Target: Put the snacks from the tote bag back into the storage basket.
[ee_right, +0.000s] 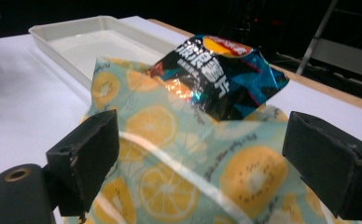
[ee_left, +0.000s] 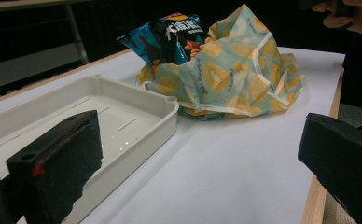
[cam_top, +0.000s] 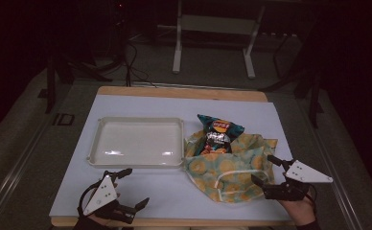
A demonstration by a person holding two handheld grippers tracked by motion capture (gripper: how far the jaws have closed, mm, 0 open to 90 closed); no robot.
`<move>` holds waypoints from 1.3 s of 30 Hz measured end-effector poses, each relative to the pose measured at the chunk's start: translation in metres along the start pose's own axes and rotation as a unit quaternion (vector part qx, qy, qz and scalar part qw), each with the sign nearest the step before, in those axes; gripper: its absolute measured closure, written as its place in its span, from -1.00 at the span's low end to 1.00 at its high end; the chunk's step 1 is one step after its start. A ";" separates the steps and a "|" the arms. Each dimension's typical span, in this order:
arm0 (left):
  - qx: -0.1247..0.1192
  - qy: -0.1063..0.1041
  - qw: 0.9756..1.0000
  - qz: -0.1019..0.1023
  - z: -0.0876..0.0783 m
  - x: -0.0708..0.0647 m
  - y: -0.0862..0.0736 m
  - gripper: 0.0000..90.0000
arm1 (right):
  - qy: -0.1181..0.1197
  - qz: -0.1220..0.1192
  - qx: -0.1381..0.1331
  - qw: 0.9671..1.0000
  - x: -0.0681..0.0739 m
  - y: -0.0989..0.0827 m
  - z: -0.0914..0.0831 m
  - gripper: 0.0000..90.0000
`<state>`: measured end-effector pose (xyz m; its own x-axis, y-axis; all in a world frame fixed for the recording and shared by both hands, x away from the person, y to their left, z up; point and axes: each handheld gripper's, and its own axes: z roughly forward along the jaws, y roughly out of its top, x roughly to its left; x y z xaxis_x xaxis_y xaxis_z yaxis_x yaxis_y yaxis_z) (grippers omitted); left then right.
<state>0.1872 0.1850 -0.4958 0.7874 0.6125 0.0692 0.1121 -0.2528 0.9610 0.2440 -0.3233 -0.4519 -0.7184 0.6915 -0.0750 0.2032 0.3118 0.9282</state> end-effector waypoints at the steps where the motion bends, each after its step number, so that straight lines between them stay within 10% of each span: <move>1: 0.000 0.000 1.000 0.000 0.000 0.000 0.000 -1.00 | 0.000 -0.001 -0.002 1.000 0.000 0.001 0.001 -0.76; 39: 0.002 -0.013 1.000 0.001 0.001 -0.001 0.000 -1.00 | -0.012 0.006 -0.039 0.999 -0.051 0.067 0.053 -0.50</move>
<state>0.1873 0.1837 -0.4958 0.8028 0.5928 0.0649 0.1121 -0.2569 0.9599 0.3296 -0.3035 -0.4051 -0.6996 0.7110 -0.0710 0.1593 0.2521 0.9545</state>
